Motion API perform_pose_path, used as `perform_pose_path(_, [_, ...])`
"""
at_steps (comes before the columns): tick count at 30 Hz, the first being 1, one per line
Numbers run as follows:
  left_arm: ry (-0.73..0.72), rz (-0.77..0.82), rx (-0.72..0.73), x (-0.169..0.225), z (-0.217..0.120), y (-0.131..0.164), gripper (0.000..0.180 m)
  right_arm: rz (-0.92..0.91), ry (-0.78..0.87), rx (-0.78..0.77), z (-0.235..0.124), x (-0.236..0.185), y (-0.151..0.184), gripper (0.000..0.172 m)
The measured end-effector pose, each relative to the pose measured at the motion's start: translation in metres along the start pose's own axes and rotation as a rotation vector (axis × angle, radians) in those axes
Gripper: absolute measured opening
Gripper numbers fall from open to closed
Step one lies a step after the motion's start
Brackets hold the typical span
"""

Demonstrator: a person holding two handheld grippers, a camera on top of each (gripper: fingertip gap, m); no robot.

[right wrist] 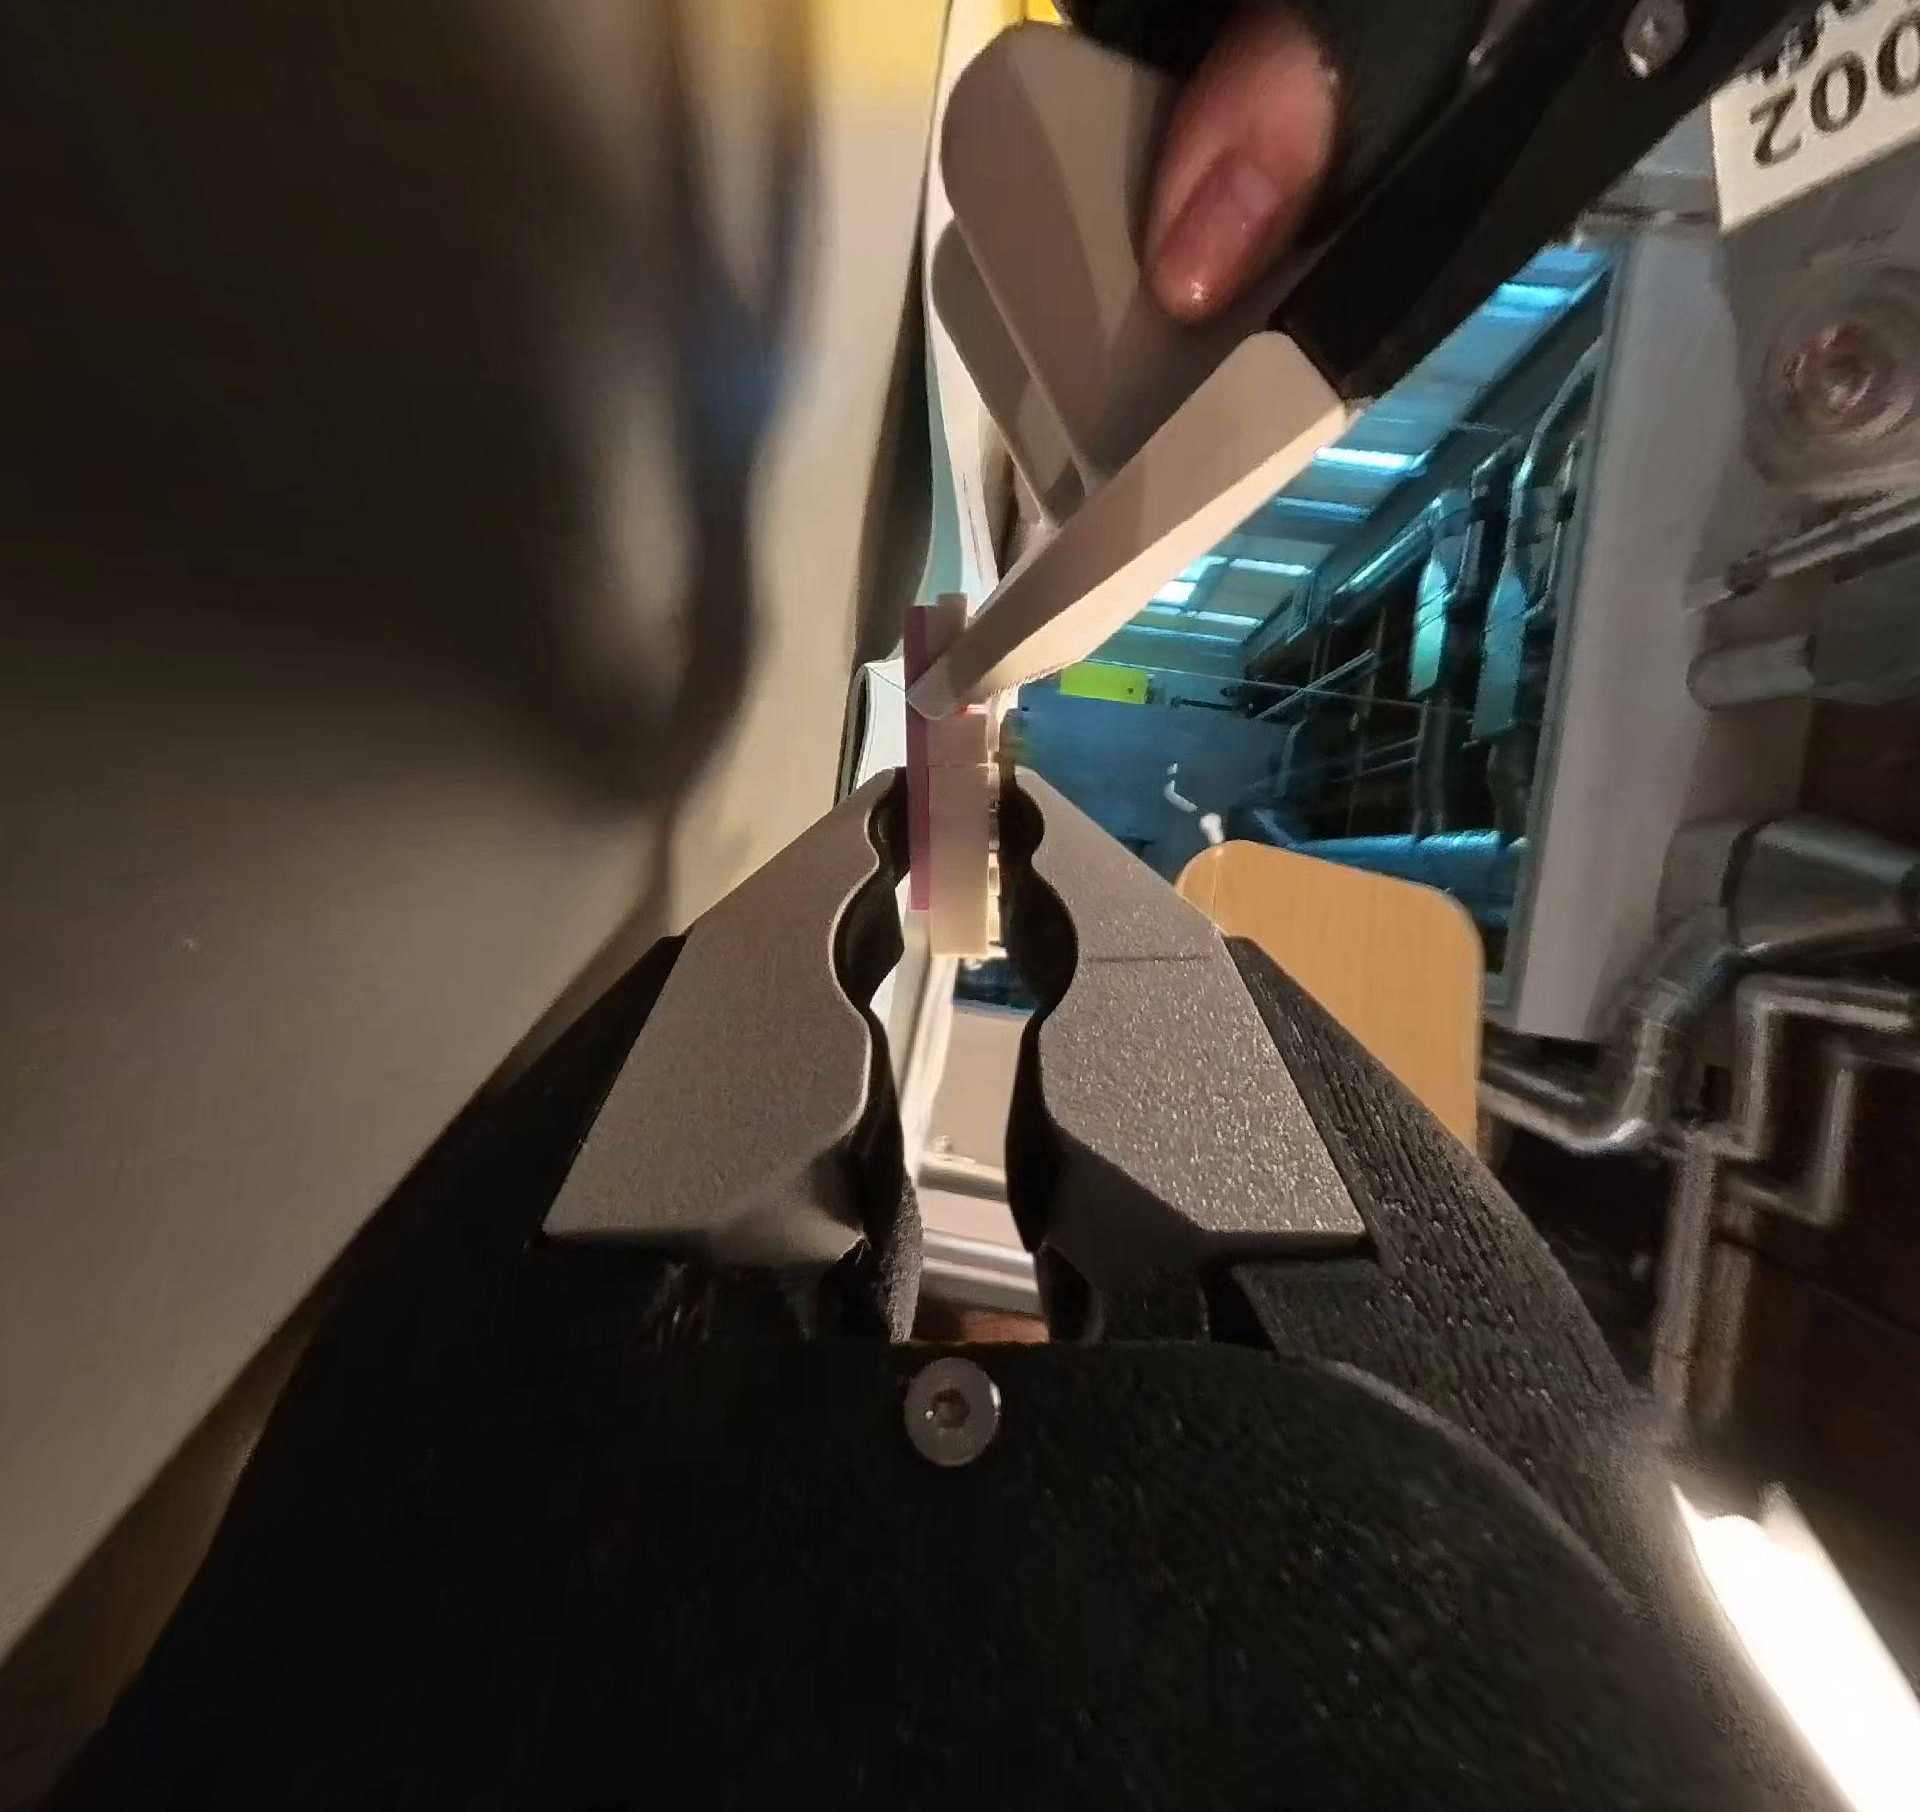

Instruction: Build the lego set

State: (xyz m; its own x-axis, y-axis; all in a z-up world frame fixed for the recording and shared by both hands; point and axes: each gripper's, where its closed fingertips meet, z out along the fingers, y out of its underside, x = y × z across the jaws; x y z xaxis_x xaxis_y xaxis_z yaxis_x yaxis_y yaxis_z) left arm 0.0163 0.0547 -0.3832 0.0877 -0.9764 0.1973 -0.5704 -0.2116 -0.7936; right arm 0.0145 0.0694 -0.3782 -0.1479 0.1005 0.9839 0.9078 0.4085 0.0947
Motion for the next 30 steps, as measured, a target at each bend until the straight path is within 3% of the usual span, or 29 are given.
perform_pose_path(6, [-0.018, 0.000, 0.000, -0.0010, -0.0003, -0.0010, 0.015, -0.089, 0.035, 0.006, 0.0015, 0.0025, -0.0012, 0.013])
perform_pose_path(16, [-0.008, -0.037, -0.001, -0.0024, 0.0007, 0.0002, 0.015, 0.048, -0.019, 0.003, 0.0070, -0.0037, 0.0001, 0.014])
perform_pose_path(21, [0.040, -0.094, 0.019, 0.0029, 0.0021, -0.0026, 0.016, 0.030, 0.019, 0.036, 0.0059, 0.0011, -0.0073, 0.021])
perform_pose_path(30, [0.034, -0.077, -0.001, 0.0043, 0.0040, 0.0000, 0.016, -0.011, -0.022, 0.028, 0.0060, -0.0041, -0.0069, 0.013])
